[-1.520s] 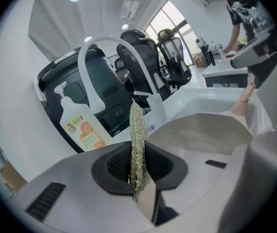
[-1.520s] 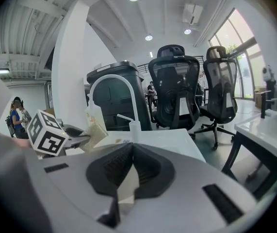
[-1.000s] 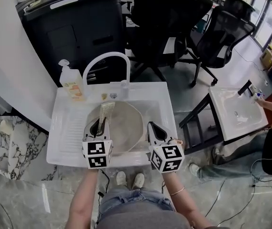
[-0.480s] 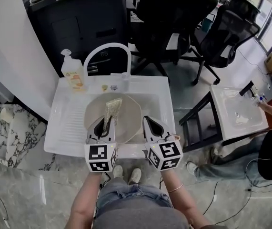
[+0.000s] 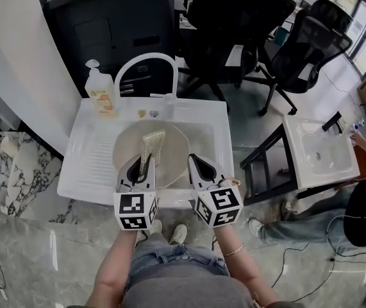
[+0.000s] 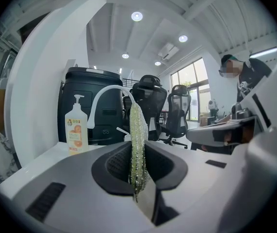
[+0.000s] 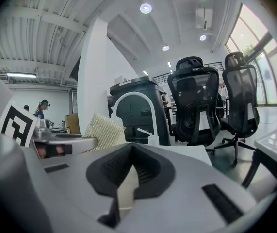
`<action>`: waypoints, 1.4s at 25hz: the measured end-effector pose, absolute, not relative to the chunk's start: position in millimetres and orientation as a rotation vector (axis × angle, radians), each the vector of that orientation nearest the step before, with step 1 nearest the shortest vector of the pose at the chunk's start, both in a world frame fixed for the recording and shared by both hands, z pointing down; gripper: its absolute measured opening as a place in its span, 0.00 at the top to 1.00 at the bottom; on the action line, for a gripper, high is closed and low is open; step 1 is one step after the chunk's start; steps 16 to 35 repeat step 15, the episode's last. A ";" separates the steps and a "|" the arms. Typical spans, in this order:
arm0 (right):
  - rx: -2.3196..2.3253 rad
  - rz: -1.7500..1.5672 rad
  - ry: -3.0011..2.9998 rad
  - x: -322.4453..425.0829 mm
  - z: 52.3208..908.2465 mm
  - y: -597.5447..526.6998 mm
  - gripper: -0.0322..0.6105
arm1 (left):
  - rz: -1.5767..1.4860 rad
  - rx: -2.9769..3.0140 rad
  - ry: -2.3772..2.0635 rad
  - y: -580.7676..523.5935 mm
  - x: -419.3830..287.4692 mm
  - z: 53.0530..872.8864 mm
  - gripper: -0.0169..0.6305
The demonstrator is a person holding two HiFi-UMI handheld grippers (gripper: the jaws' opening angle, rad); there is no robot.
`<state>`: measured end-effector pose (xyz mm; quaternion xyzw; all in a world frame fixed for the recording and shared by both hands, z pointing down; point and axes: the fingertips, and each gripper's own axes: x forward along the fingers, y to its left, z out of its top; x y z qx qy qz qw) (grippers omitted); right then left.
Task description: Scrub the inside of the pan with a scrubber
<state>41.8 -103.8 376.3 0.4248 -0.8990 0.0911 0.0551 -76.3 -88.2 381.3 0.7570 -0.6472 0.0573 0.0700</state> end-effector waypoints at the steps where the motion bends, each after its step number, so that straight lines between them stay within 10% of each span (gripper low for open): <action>1: 1.289 0.275 -2.730 41.6 375.8 -103.6 0.94 | 0.170 2.278 -1.948 -87.7 -76.1 381.1 0.88; 35: 1.274 0.263 -2.730 36.8 378.5 -104.4 0.94 | 0.169 2.273 -1.951 -86.4 -76.3 382.7 0.87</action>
